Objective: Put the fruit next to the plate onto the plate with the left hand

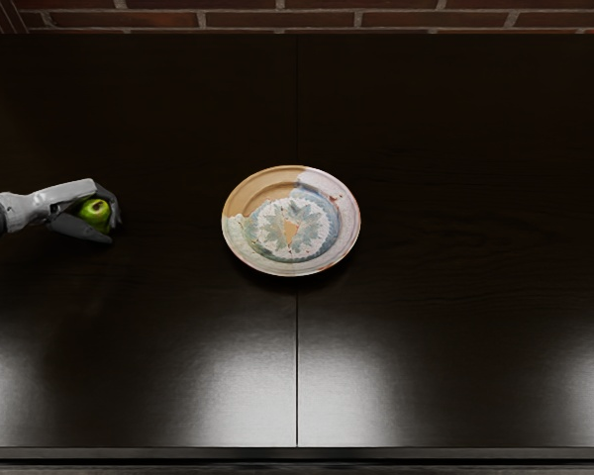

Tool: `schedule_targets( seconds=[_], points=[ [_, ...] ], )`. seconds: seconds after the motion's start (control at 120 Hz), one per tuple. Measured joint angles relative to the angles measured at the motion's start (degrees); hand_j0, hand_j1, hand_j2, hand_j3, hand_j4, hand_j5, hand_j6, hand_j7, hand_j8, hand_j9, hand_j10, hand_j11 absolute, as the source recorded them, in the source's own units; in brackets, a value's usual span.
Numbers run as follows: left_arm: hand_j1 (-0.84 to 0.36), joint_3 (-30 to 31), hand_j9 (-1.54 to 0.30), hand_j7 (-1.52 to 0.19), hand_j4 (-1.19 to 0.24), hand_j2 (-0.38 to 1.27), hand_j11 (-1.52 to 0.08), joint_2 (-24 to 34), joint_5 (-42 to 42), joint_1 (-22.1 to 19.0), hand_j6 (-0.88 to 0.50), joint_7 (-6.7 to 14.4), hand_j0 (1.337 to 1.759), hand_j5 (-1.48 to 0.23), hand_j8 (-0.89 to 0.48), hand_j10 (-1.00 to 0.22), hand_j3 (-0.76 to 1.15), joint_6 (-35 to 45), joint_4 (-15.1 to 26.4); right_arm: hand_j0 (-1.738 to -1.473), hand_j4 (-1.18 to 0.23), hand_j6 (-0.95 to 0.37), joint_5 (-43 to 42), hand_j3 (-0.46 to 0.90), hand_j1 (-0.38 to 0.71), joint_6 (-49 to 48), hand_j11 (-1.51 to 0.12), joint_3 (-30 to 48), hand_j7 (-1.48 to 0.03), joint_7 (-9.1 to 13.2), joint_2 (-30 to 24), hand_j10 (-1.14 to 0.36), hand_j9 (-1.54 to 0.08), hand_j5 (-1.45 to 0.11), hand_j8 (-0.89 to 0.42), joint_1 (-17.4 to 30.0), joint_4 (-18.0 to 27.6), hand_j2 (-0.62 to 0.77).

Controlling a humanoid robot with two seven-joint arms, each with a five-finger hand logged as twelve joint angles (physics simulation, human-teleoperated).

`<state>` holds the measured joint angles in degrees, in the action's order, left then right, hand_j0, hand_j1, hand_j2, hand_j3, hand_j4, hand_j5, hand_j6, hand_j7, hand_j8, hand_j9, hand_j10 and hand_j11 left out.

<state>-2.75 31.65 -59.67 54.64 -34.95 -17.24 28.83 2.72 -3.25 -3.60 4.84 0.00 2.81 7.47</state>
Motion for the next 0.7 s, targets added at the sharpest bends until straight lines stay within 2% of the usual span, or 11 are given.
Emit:
schedule_targets(
  seconds=[0.017, 0.058, 0.092, 0.142, 0.167, 0.375, 0.7],
  points=[
    [-0.39, 0.1, -0.82, -1.11, -0.86, 0.11, -1.02, 0.0, 0.0, 0.1, -0.43, 0.1, 1.643, -1.13, -0.19, 0.15, 0.00, 0.0, 0.0, -1.658, -0.02, -0.02, 0.0, 0.00, -0.32, 0.0, -0.03, 0.0, -0.03, 0.0, 0.0, -0.02, -0.03, -0.03, -0.02, 0.0, 0.0, 0.00],
    [-0.37, 0.2, -0.86, -1.11, -0.86, 0.10, -0.99, 0.0, -0.1, 0.3, -0.45, 0.1, 1.643, -1.13, -0.30, 0.02, 0.00, 0.2, 0.1, -1.658, -0.02, -0.02, 0.0, 0.00, -0.32, 0.0, -0.03, 0.0, -0.03, 0.0, 0.0, -0.02, -0.03, -0.03, -0.02, 0.0, 0.0, 0.00],
    [-0.37, 0.3, -0.90, -1.11, -0.85, 0.10, -0.95, 0.1, 0.0, 0.6, -0.45, 0.0, 1.643, -1.14, -0.29, -0.07, 0.00, 0.2, 0.3, -1.658, -0.02, -0.02, 0.0, 0.00, -0.32, 0.0, -0.03, 0.0, -0.03, 0.0, 0.0, -0.02, -0.03, -0.03, -0.02, 0.0, 0.0, 0.00],
    [-0.39, 0.4, -0.96, -1.13, -0.85, 0.11, -1.00, 0.4, 0.5, 0.7, -0.44, 0.0, 1.643, -1.15, -0.26, -0.24, 0.00, 0.1, 0.8, -1.658, -0.02, -0.02, 0.0, 0.00, -0.32, 0.0, -0.03, 0.0, -0.03, 0.0, 0.0, -0.02, -0.03, -0.03, -0.02, 0.0, 0.0, 0.00],
    [-0.40, 0.4, -0.98, -1.13, -0.84, 0.13, -1.02, 0.5, 0.8, 0.9, -0.44, 0.0, 1.643, -1.15, -0.26, -0.27, 0.00, 0.1, 1.1, -1.658, -0.02, -0.02, 0.0, 0.00, -0.32, 0.0, -0.03, 0.0, -0.03, 0.0, 0.0, -0.02, -0.03, -0.03, -0.02, 0.0, 0.0, 0.00],
    [-0.42, 0.4, -1.12, -1.19, -0.82, 0.15, -1.14, 0.7, 4.3, 3.1, -0.43, 0.0, 1.639, -1.21, -0.17, -0.24, 0.00, -3.4, 3.4, -1.658, -0.02, -0.02, 0.0, 0.00, -0.32, 0.0, -0.03, 0.0, -0.03, 0.0, 0.0, -0.02, -0.03, -0.03, -0.02, 0.0, 0.0, 0.00],
    [-0.43, 0.3, -1.19, -1.22, -0.80, 0.16, -1.19, 0.9, 8.9, 6.5, -0.41, -0.1, 1.637, -1.26, -0.14, -0.23, 0.00, -14.5, 9.1, -1.658, -0.02, -0.02, 0.0, 0.00, -0.32, 0.0, -0.03, 0.0, -0.03, 0.0, 0.0, -0.02, -0.03, -0.03, -0.02, 0.0, 0.0, 0.00]
  ],
)
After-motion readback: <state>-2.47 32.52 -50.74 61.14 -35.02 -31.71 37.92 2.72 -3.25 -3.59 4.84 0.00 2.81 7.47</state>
